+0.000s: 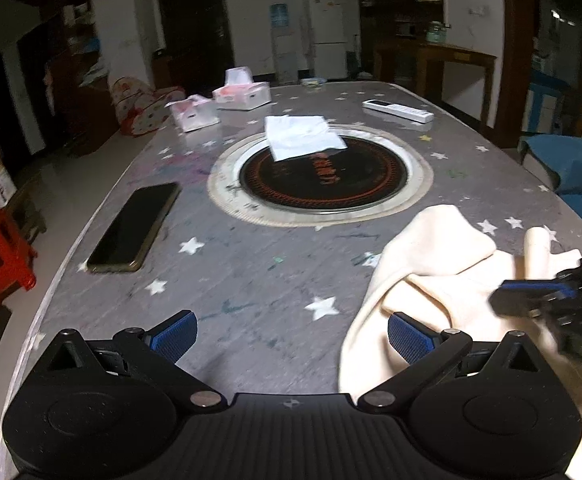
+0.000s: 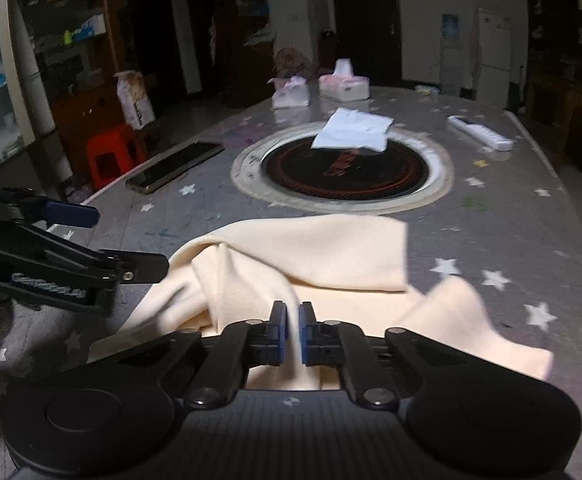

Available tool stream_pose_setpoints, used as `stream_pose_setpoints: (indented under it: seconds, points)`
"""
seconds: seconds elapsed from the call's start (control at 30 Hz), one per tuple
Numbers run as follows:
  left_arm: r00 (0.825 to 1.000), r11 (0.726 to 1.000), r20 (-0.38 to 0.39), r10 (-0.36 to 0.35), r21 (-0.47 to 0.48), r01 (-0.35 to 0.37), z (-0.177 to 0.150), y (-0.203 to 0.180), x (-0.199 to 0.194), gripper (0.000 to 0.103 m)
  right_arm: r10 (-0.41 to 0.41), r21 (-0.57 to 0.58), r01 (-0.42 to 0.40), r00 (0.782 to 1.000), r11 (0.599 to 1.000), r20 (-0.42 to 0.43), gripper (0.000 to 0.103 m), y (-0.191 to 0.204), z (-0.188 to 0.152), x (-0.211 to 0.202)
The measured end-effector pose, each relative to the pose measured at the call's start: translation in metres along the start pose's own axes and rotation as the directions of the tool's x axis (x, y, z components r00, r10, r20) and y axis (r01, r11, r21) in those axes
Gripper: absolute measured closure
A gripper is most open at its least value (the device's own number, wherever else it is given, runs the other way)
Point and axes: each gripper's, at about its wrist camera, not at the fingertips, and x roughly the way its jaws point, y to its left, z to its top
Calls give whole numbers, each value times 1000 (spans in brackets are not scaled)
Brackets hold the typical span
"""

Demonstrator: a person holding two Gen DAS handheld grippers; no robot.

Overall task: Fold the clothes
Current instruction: 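Grasp the shirt hem with the right gripper while the left gripper grasps the hem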

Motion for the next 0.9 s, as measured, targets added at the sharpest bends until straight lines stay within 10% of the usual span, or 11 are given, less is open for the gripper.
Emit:
stream_pose_setpoints:
  seconds: [0.63,0.77,0.9]
  points:
    - [991,991,-10,-133,25,133,13,-18,42,11,-316,148,301,944,942,91,99,-60,-63,-142]
    - [982,983,-34,-184,2,185,9,-16,50,35,-414,218,405,910,888,-9,99,-81,-99,-165]
    - [970,970,-15,-243,-27,242,6,-12,40,84,-461,265,467,883,843,-89,98,-95,-121,-175]
